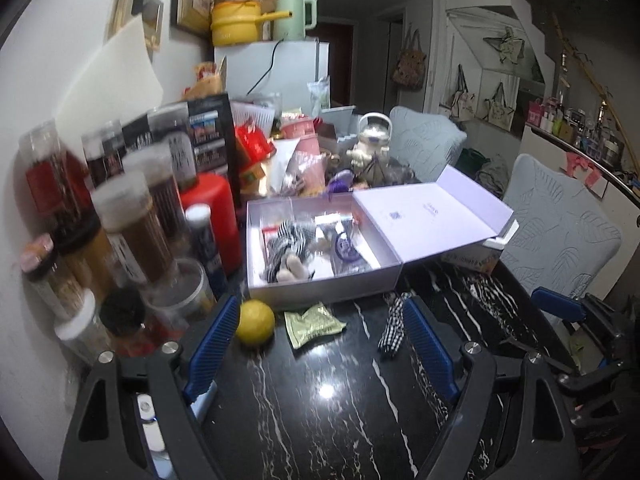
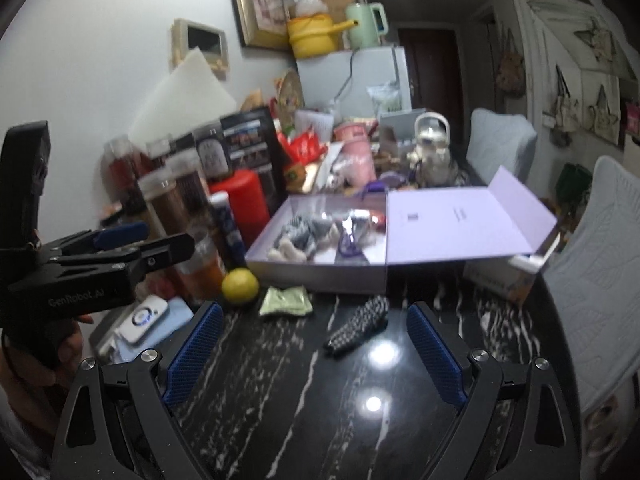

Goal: Organize soft objects
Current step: 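Withdraw both tools from the box back over the table, then move the right tool toward the rolled gingham cloth on the table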

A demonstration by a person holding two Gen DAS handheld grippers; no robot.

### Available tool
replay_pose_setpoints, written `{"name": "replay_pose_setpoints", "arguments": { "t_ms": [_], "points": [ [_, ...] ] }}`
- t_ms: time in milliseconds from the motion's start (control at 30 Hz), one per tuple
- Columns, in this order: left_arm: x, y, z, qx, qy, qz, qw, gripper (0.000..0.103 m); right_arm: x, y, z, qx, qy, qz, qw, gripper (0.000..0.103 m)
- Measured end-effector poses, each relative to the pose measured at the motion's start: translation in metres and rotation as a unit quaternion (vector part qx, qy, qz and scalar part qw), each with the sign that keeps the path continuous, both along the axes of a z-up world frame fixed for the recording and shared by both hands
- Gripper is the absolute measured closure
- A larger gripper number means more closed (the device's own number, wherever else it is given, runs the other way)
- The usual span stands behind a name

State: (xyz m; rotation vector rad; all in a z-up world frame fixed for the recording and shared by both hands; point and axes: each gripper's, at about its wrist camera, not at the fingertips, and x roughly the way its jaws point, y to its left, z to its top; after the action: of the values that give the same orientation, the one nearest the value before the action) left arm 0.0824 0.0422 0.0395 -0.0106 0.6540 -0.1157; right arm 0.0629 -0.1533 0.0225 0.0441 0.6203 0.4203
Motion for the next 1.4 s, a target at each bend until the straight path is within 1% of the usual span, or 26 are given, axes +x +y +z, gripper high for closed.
{"name": "replay_pose_setpoints", "arguments": {
  "t_ms": [100,233,300,467,667,833,933,1167,1267,1300,1333,1400],
  "points": [
    [0.004,0.002,-0.012,-0.012,0.014,-0.001,0.9998,0.019,0.004,-0.001,-0.013,0.005,0.018,0.002,1.000,0.009],
    [0.014,0.002,-0.032,-0.028,0.050,-0.010,0.9983,0.019,0.010,-0.002,-0.026,0.007,0.035,0.000,0.999,0.009],
    [0.018,0.002,-0.039,-0.032,0.060,-0.009,0.9976,0.019,0.014,-0.002,-0.034,0.004,0.044,0.002,0.999,0.009],
    [0.031,-0.002,-0.058,-0.027,0.077,-0.002,0.9967,0.019,0.030,-0.005,-0.052,-0.005,0.066,-0.008,0.998,0.009],
    [0.057,-0.004,-0.082,-0.037,0.108,0.003,0.9935,0.019,0.051,-0.007,-0.070,-0.024,0.086,-0.020,0.996,0.011],
    [0.079,-0.007,-0.097,-0.049,0.121,0.009,0.9914,0.019,0.068,-0.009,-0.083,-0.031,0.102,-0.024,0.994,0.011],
    [0.090,-0.010,-0.107,-0.045,0.131,0.011,0.9903,0.019,0.078,-0.010,-0.090,-0.042,0.108,-0.025,0.993,0.011],
    [0.111,-0.008,-0.134,-0.046,0.167,0.020,0.9847,0.019,0.102,-0.008,-0.107,-0.036,0.135,-0.024,0.990,0.012],
    [0.113,-0.007,-0.138,-0.043,0.171,0.020,0.9842,0.019,0.113,-0.006,-0.116,-0.025,0.153,-0.021,0.988,0.014],
    [0.113,-0.006,-0.138,-0.039,0.169,0.022,0.9845,0.019,0.117,-0.005,-0.119,-0.021,0.161,-0.020,0.987,0.016],
    [0.113,-0.005,-0.138,-0.036,0.168,0.022,0.9848,0.019,0.122,-0.004,-0.123,-0.017,0.170,-0.020,0.985,0.020],
    [0.116,-0.003,-0.137,-0.034,0.169,0.024,0.9848,0.019,0.132,0.001,-0.129,-0.010,0.186,-0.017,0.982,0.024]
  ]
}}
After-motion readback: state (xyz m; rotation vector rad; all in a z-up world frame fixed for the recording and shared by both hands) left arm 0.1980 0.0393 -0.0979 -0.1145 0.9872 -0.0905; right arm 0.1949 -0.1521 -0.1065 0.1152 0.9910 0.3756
